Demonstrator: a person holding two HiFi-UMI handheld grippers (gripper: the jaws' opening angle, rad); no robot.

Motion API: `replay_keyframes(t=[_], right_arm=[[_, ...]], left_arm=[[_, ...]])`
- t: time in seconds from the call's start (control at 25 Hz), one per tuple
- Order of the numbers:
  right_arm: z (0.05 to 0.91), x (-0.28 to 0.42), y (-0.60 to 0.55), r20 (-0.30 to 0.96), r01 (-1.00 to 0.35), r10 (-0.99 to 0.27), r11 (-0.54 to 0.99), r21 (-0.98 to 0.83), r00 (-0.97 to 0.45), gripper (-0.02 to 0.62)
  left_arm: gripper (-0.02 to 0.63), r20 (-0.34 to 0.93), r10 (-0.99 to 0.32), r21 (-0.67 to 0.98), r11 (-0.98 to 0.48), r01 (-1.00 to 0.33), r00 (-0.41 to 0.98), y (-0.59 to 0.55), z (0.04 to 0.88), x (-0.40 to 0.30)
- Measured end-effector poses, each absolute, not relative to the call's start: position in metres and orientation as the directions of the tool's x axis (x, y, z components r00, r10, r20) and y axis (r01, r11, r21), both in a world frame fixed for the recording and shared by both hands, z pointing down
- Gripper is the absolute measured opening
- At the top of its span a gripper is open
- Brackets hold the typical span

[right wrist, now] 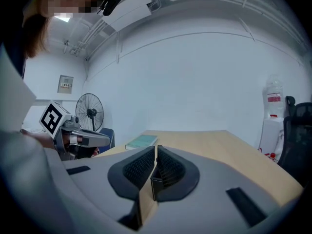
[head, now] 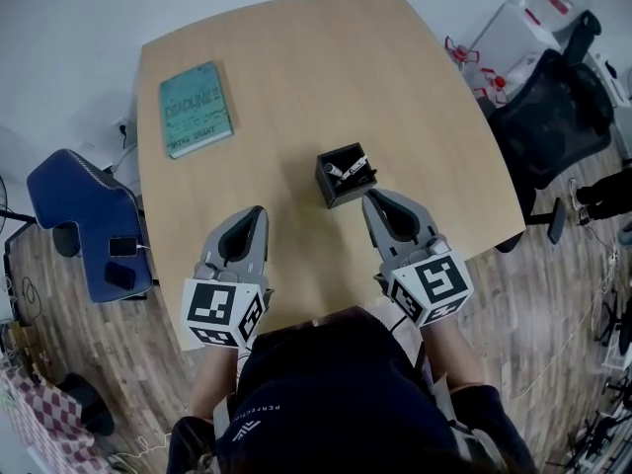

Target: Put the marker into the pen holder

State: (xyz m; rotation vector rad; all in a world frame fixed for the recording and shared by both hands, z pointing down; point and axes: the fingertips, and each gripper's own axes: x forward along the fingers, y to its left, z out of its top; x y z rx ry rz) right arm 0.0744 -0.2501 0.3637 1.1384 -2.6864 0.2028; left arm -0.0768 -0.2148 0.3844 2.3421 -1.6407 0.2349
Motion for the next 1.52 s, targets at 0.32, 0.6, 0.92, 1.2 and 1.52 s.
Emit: replay_keyframes(t=[0.32, 0.6, 0.92, 1.2, 1.52], right_arm=[[0.364, 0.083, -0.243, 0.276, -0.777, -0.738, 0.628, -0.056, -0.616, 0.003], [0.368, 0.082, -0.233, 0.291, -0.786, -0.740, 0.614, -0.074, -0.606, 0.002], [0.369, 0.080, -0.225, 0.291, -0.786, -0.739, 0.611, -0.093, -0.608, 0.002], [0.368, 0.077, -0.223, 0.288, -0.785, -0.738, 0.612, -0.097, -0.611, 0.002], [0.367, 0.075, -0.222, 0.284, -0.784, -0.738, 0.612, -0.101, -0.613, 0.002]], left_arm=[[0.006, 0.266, -0.894, 0.136, -0.335, -0.932, 0.360, -0.210, 0.378, -0.083], [0.006, 0.259, -0.893, 0.137, -0.343, -0.929, 0.367, -0.204, 0.375, -0.086], [0.006, 0.263, -0.891, 0.126, -0.348, -0.929, 0.370, -0.196, 0.373, -0.088], [0.006, 0.264, -0.893, 0.121, -0.345, -0.931, 0.365, -0.193, 0.373, -0.091], [0.006, 0.266, -0.892, 0.123, -0.345, -0.931, 0.365, -0.192, 0.374, -0.092]])
